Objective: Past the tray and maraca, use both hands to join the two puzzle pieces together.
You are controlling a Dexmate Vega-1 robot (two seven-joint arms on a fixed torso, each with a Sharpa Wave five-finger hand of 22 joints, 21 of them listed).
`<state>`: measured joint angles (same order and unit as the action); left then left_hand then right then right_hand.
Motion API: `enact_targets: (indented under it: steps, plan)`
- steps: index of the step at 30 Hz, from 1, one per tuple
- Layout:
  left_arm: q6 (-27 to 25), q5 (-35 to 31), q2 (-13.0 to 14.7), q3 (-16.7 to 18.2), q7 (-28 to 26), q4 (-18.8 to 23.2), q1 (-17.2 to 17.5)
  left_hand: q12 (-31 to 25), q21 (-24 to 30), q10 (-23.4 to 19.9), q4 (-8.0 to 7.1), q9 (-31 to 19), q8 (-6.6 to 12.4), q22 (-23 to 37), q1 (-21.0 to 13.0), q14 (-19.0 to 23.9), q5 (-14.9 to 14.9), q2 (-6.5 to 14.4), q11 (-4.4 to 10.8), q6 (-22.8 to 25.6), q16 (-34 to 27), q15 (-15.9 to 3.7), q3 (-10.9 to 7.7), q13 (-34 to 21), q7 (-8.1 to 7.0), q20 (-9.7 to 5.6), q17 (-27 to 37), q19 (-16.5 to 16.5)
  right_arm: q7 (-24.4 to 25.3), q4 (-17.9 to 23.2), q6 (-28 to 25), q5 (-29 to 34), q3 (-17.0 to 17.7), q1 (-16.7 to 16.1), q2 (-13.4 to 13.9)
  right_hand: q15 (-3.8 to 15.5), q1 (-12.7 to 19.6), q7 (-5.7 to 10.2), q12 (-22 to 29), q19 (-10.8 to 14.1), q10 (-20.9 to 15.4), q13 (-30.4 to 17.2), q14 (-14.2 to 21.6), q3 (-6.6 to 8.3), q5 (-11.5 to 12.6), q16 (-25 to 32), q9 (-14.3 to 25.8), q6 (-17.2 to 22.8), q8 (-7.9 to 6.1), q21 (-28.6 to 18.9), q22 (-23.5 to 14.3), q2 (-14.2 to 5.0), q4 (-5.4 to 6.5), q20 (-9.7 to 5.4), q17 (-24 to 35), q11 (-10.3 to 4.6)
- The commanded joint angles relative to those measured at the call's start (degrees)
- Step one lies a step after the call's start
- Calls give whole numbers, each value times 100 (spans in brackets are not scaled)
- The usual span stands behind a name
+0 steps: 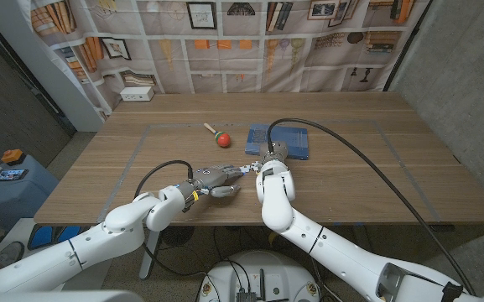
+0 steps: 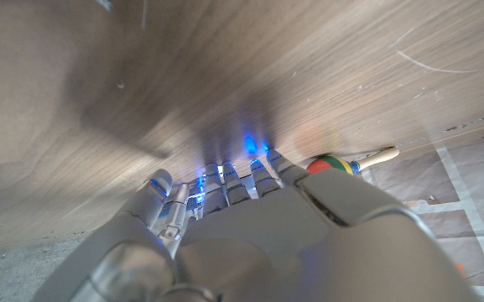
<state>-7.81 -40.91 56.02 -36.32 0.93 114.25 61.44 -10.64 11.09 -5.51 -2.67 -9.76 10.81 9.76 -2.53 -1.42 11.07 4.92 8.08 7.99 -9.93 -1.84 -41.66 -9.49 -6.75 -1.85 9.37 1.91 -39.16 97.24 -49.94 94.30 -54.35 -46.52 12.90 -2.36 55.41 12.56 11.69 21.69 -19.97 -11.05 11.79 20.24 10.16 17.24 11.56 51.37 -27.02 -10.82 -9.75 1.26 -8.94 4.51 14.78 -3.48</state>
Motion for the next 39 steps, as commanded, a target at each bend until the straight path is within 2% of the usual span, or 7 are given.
enact_targets:
  steps: [1,20,39]
  plan:
    - [-29,13,-19,0,-55,-18,31,-12,13,-32,-12,-16,-15,17,-41,27,-23,445,1,52,0,-742,-41,-30,16,-466,10,-38,2,-152,-68,-83,-113,111,-5,3,39,-40,16,7,-46,-32,22,-30,3,22,10,39,-8,-37,-11,-60,-2,28,22,-18]
    - [-2,26,-22,-5,-129,-36,42,-11,14,-45,-2,-17,-16,18,-31,38,-29,446,-13,76,-3,-739,-63,-30,36,-467,12,-50,101,-25,-75,-147,-248,81,122,23,62,-30,12,39,-60,-34,36,-38,3,27,20,61,-3,-47,-11,-61,-17,22,28,-17]
    - [-16,1,-20,-14,-230,-20,121,-9,12,-53,19,-19,-19,18,-33,44,-35,456,-17,90,-5,-736,-73,-31,39,-465,11,-54,45,91,28,-97,-218,43,152,15,57,-39,-1,45,-49,-35,42,-58,2,28,29,-19,45,-44,-11,-57,-15,18,34,-5]
